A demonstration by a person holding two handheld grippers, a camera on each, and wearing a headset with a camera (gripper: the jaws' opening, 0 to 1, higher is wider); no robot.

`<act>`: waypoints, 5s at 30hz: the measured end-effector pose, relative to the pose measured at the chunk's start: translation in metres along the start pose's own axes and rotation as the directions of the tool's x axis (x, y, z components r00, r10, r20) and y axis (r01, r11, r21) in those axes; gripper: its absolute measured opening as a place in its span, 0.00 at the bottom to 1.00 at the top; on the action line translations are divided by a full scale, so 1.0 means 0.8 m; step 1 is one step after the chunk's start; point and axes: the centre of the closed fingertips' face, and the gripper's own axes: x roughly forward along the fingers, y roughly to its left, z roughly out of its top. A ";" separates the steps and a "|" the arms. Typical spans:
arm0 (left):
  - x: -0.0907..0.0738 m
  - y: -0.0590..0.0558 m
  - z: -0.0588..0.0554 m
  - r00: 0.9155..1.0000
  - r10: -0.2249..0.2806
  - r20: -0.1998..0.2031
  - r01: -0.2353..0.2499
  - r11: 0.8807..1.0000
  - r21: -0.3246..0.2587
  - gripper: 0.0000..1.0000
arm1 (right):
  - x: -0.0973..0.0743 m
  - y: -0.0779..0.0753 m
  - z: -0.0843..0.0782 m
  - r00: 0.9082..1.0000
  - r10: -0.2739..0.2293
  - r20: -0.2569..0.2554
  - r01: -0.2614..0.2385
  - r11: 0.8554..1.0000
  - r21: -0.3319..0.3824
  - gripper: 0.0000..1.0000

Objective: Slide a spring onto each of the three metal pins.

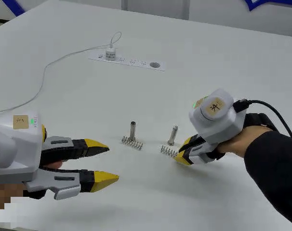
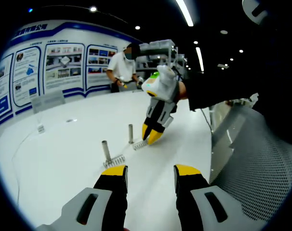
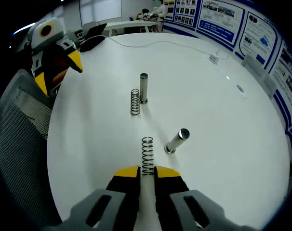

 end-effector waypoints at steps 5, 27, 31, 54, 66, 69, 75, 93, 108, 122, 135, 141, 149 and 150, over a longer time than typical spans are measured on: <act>0.001 0.000 0.001 1.000 0.000 0.000 0.000 1.000 0.000 0.39 | 0.002 0.000 -0.002 1.000 0.001 -0.008 -0.001 1.000 0.001 0.12; 0.020 -0.003 0.006 0.999 -0.035 -0.012 0.035 0.999 0.034 0.38 | -0.034 0.045 0.030 0.999 0.043 0.023 -0.041 0.995 -0.086 0.11; 0.022 -0.005 0.007 0.999 -0.046 -0.019 0.047 0.998 0.044 0.37 | -0.040 0.061 0.041 0.997 0.070 0.026 -0.067 0.990 -0.127 0.11; 0.035 -0.028 0.012 0.993 -0.113 -0.031 0.115 0.987 0.109 0.28 | -0.057 0.132 0.084 0.984 0.179 0.016 -0.164 0.930 -0.329 0.11; 0.039 -0.038 0.010 0.989 -0.140 -0.041 0.144 0.979 0.141 0.13 | -0.063 0.143 0.082 0.978 0.208 -0.007 -0.197 0.913 -0.358 0.11; 0.040 -0.040 0.009 0.989 -0.142 -0.044 0.147 0.979 0.143 0.13 | -0.069 0.143 0.084 0.978 0.208 -0.001 -0.194 0.912 -0.362 0.11; 0.040 -0.039 0.009 0.990 -0.137 -0.045 0.142 0.980 0.141 0.12 | -0.080 0.145 0.095 0.979 0.204 0.024 -0.180 0.910 -0.374 0.11; 0.042 -0.041 0.012 0.989 -0.141 -0.034 0.144 0.980 0.139 0.12 | -0.094 0.162 0.146 0.964 0.215 0.156 -0.139 0.908 -0.396 0.12; 0.040 -0.037 0.019 0.991 -0.135 -0.002 0.135 0.982 0.130 0.11 | -0.086 0.158 0.144 0.962 0.219 0.160 -0.150 0.920 -0.361 0.14; 0.037 -0.029 0.017 0.994 -0.109 -0.001 0.109 0.988 0.109 0.19 | -0.093 0.144 0.141 0.965 0.202 0.165 -0.139 0.934 -0.329 0.12; 0.019 -0.010 0.009 0.999 -0.044 0.000 0.044 0.997 0.071 0.24 | -0.121 0.079 0.120 0.981 0.094 0.171 -0.051 0.969 -0.240 0.12; 0.013 -0.004 0.005 1.000 -0.020 0.002 0.020 0.999 0.050 0.26 | -0.133 0.047 0.111 0.986 0.030 0.167 0.006 0.978 -0.208 0.12; 0.009 -0.001 0.003 1.000 -0.007 0.003 0.007 0.999 0.039 0.27 | -0.136 0.015 0.105 0.986 -0.029 0.164 0.055 0.986 -0.156 0.12; 0.009 -0.001 0.003 1.000 -0.006 0.002 0.006 0.999 0.038 0.27 | -0.134 0.010 0.103 0.986 -0.035 0.162 0.059 0.987 -0.147 0.12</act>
